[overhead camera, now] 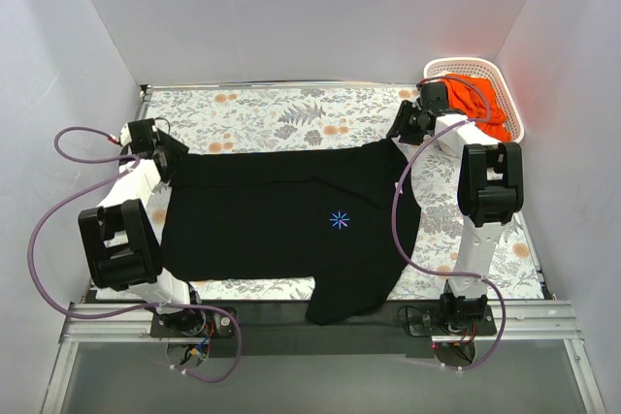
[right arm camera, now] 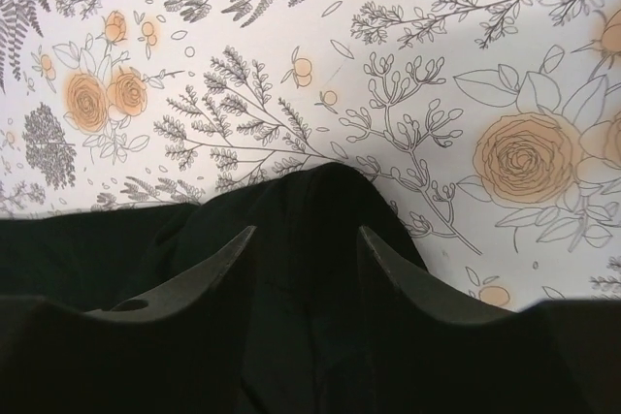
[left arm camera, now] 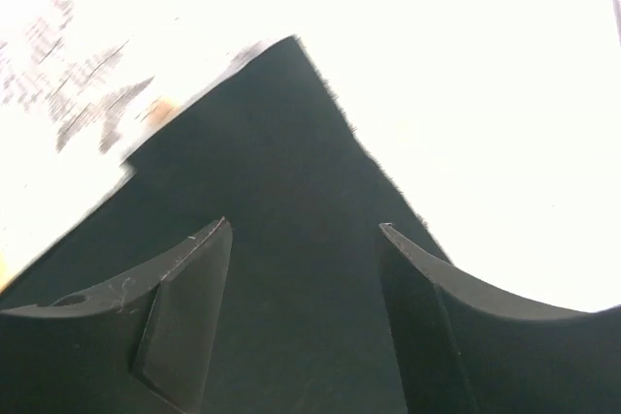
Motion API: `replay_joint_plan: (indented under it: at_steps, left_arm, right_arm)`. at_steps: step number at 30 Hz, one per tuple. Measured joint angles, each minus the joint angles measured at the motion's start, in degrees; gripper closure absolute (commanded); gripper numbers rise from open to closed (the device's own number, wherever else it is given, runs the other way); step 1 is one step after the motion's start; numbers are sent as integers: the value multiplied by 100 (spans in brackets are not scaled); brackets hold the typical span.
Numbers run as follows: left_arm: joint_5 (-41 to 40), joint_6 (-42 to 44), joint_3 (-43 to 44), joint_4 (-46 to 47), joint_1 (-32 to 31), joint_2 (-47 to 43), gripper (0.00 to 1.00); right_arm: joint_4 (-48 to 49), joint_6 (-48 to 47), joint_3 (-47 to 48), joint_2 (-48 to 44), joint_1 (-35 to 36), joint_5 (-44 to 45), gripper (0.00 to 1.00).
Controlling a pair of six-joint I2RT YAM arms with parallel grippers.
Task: Fold and stack the t-shirts
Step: Fold the tshirt
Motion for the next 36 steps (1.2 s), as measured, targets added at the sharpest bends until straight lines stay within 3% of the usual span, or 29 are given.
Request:
replay_joint_plan:
  at_steps: [12, 19, 22, 27, 36]
  left_arm:
    - [313, 229, 684, 404, -35, 1622, 43]
    - [354, 286, 1054, 573, -39, 2009, 43]
    - [363, 280, 1091, 625, -39, 2085, 44]
    - [345, 197, 1091, 671, -39, 2114, 45]
    - [260, 20, 1082, 920, -39, 2218, 50]
  right_arm:
    - [621, 739, 0, 481, -151, -625, 57]
    - [892, 984, -9, 643, -149, -817, 61]
    - [942, 1027, -37, 675, -153, -824, 71]
    - [968, 1113, -164, 675, -203, -807, 99]
    - [973, 1117, -251, 667, -437, -793, 99]
